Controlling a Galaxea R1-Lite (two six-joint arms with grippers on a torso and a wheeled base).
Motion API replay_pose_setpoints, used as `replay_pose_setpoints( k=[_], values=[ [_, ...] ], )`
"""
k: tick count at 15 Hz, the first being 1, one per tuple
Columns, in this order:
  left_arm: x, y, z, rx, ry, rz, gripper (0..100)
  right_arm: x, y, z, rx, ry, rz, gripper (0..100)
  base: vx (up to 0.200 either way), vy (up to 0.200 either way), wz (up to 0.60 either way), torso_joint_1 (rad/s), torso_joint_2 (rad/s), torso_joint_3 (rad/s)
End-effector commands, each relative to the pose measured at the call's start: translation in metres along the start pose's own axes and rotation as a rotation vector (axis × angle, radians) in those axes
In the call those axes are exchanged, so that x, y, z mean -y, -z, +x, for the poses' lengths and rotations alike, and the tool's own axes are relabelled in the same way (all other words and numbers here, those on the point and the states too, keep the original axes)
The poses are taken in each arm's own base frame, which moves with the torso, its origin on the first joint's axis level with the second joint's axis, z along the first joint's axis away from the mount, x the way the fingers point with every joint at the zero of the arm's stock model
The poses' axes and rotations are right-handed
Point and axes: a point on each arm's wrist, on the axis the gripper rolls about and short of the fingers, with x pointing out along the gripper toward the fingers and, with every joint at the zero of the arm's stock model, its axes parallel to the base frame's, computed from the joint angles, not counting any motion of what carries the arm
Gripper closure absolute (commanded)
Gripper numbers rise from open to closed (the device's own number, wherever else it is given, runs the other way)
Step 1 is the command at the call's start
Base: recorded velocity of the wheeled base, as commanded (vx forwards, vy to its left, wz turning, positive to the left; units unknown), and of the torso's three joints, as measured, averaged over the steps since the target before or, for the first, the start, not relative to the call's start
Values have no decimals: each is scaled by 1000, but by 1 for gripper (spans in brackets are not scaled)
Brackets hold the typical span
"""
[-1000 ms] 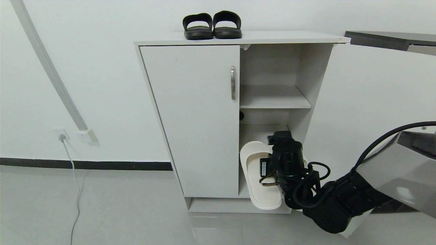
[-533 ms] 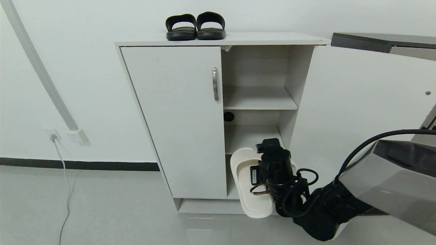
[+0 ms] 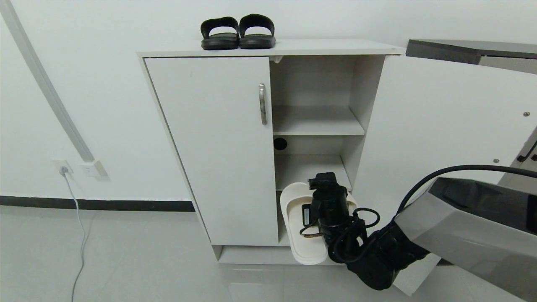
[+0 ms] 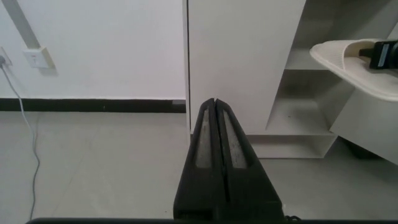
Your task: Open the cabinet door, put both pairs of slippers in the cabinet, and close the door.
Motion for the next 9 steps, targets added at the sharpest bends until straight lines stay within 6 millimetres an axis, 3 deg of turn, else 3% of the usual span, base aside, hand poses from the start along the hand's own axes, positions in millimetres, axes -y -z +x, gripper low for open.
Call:
replay_pose_setpoints(
  k=[1, 5, 9],
  values=[
    [0, 0, 0, -2, 0, 0, 100, -1, 5, 5, -6, 5, -4, 100, 0, 0, 0, 0, 0, 0],
    [0, 0, 0, -2, 1, 0, 100, -2, 10, 8, -13, 7, -10, 100, 0, 0, 0, -2, 1, -25],
    [0, 0, 0, -3, 4, 2, 100, -3, 14, 12, -19, 8, -14, 100, 0, 0, 0, 1, 2, -177]
  ],
)
